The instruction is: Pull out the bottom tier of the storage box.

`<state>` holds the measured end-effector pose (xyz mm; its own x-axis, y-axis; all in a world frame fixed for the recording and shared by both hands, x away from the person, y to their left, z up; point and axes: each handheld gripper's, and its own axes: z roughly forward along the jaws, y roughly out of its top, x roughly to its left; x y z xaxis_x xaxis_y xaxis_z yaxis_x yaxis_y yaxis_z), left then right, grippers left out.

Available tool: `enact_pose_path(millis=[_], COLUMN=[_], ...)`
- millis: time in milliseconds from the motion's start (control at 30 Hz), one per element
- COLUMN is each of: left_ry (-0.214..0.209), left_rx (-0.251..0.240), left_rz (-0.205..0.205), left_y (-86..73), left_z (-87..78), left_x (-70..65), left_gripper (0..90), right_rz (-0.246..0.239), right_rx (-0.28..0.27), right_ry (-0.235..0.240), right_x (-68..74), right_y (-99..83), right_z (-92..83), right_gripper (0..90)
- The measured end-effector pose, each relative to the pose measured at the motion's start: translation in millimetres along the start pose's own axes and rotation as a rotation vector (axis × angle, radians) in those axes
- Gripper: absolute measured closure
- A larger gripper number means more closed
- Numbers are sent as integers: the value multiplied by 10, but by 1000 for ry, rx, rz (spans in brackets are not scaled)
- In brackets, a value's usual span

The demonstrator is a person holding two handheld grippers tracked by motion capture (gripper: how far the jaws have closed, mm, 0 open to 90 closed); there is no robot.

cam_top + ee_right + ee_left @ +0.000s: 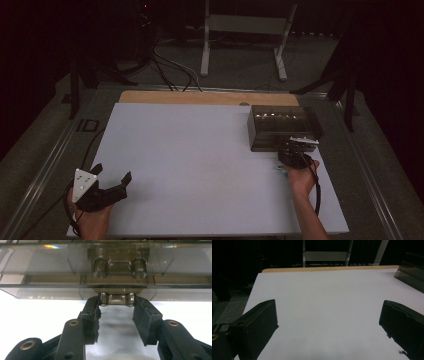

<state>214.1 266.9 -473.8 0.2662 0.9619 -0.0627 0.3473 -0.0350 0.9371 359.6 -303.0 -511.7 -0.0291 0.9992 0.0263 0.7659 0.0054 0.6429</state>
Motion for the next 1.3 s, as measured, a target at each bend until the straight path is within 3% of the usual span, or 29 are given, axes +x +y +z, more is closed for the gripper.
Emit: enact_pose_path(millis=[233,367,533,667,933,1133,1300], left_ry=[0,0,1,1,0,0,0], left_rx=[1,3,1,2,5,6,8], left_rz=[0,1,-1,-2,-2,-2,-2], left_y=[-1,-1,-2,-3,-4,-5,-6], left_z=[9,9,6,8,11,13,13], left_x=[-9,-12,-8,-8,-9,-11,-9], left_gripper=[33,33,33,33,33,33,33], right_rz=[-25,-33,-16,-12,46,28,26], right_rx=[13,10,-10,-45,-95,-121,-134], right_ry=[23,52,69,84,175,196,191], right_x=[-29,-53,-66,-77,-154,-180,-231], right_y=[-49,-42,-48,-37,-23,-10,0], right_z=[-64,-72,-86,-121,-182,-229,-267], right_gripper=[551,380,270,213,105,0,0])
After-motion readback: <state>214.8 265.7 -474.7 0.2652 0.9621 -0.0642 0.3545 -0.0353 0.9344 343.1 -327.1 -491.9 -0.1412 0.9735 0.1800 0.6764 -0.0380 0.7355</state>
